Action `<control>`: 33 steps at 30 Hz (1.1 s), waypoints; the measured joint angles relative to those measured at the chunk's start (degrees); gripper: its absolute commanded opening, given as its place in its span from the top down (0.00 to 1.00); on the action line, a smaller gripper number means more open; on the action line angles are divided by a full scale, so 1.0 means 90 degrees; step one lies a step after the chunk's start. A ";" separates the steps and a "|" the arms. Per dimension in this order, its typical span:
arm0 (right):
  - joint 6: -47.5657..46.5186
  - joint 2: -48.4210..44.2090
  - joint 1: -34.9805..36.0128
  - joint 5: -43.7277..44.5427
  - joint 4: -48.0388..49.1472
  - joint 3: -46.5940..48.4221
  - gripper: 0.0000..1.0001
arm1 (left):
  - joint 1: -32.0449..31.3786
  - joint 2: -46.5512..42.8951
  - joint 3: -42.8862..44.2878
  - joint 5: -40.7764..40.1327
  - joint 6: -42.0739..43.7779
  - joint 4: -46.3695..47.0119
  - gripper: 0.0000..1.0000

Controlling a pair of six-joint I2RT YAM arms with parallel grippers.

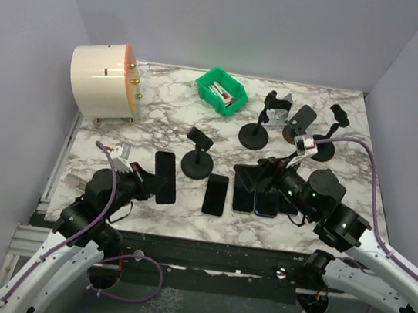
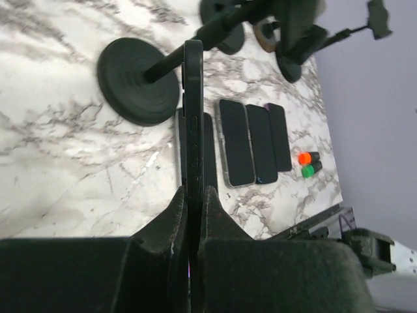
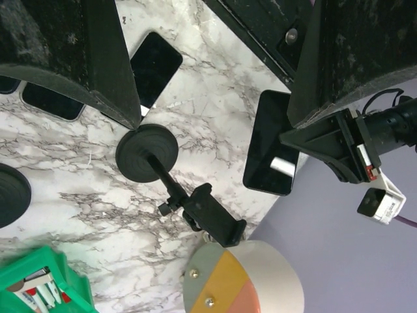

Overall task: Remove the phone from the phone stand
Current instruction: Pick up the phone stand at the center of the board.

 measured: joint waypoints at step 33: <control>-0.1630 0.3694 0.0000 -0.0265 0.1409 0.1435 0.00 | 0.0000 0.0369 -0.2106 -0.1411 -0.1800 0.0619 1.00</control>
